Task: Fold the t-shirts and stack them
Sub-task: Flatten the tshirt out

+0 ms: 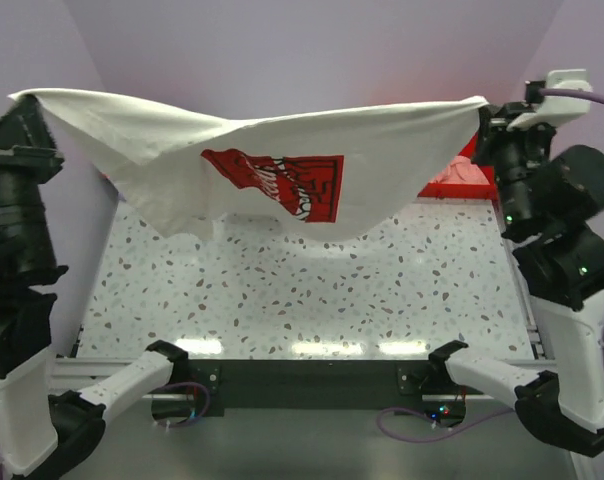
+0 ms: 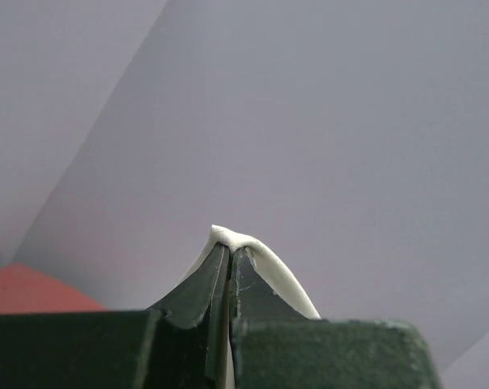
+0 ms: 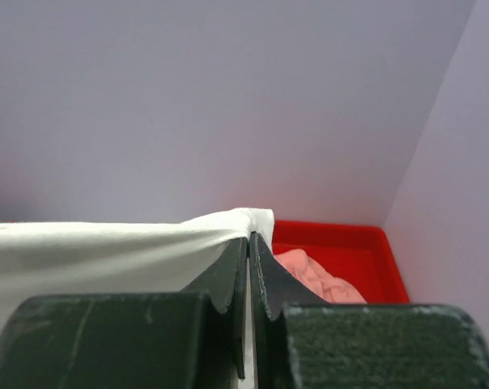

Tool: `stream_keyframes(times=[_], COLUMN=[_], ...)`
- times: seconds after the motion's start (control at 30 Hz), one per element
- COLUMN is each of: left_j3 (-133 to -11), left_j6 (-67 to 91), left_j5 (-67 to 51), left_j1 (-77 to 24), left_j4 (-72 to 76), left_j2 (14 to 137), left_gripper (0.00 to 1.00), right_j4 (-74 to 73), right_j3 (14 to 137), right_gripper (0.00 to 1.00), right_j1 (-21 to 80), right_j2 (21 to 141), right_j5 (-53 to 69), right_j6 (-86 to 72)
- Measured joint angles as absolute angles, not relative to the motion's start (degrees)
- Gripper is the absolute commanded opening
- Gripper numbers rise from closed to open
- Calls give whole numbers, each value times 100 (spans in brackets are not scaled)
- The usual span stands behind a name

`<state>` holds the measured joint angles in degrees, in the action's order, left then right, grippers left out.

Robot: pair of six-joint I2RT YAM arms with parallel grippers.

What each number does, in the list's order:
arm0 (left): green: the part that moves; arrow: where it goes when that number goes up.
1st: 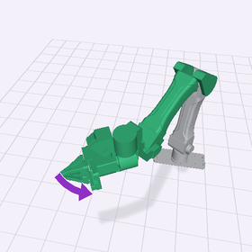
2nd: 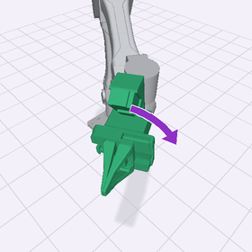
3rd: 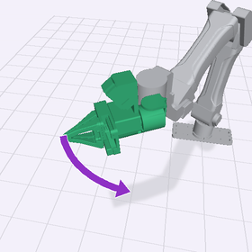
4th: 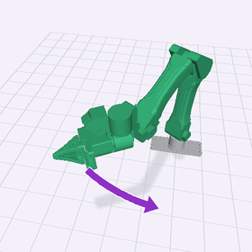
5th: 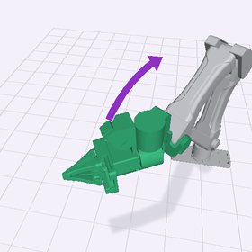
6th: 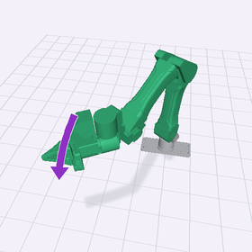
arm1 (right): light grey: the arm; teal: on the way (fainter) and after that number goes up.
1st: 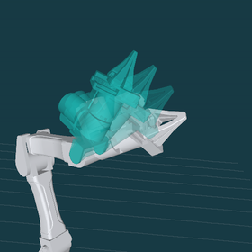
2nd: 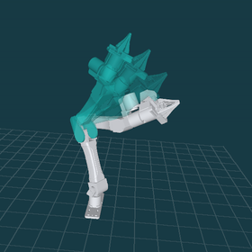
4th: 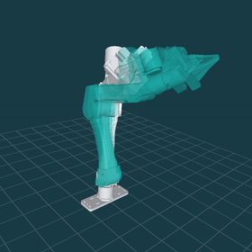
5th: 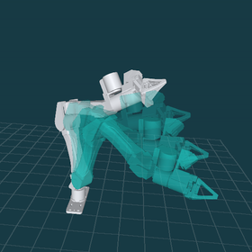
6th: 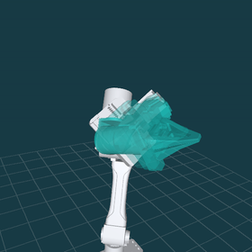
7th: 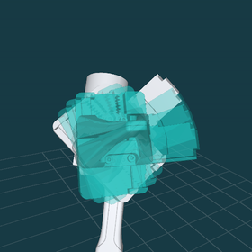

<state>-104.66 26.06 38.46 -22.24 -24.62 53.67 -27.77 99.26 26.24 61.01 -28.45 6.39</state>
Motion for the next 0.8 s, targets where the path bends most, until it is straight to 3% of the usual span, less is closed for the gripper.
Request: stream_keyframes(times=[0.47, 0.63, 0.8], left_j3=[-12954, -12746, -11668], left_j6=[2294, 2235, 1826], left_j5=[2246, 2126, 2845], left_j1=[-2224, -2215, -2215], left_j4=[-2545, -2379, -2036], left_j2=[4952, 4954, 5253], left_gripper=[0, 0, 0], right_j4=[-3760, -3916, -3760], right_j3=[12189, 12221, 11386], right_gripper=[0, 0, 0], right_j1=[2628, 2630, 2622], right_j2=[5120, 5122, 5249], right_j5=[-722, -657, -1378], right_j6=[539, 521, 655])
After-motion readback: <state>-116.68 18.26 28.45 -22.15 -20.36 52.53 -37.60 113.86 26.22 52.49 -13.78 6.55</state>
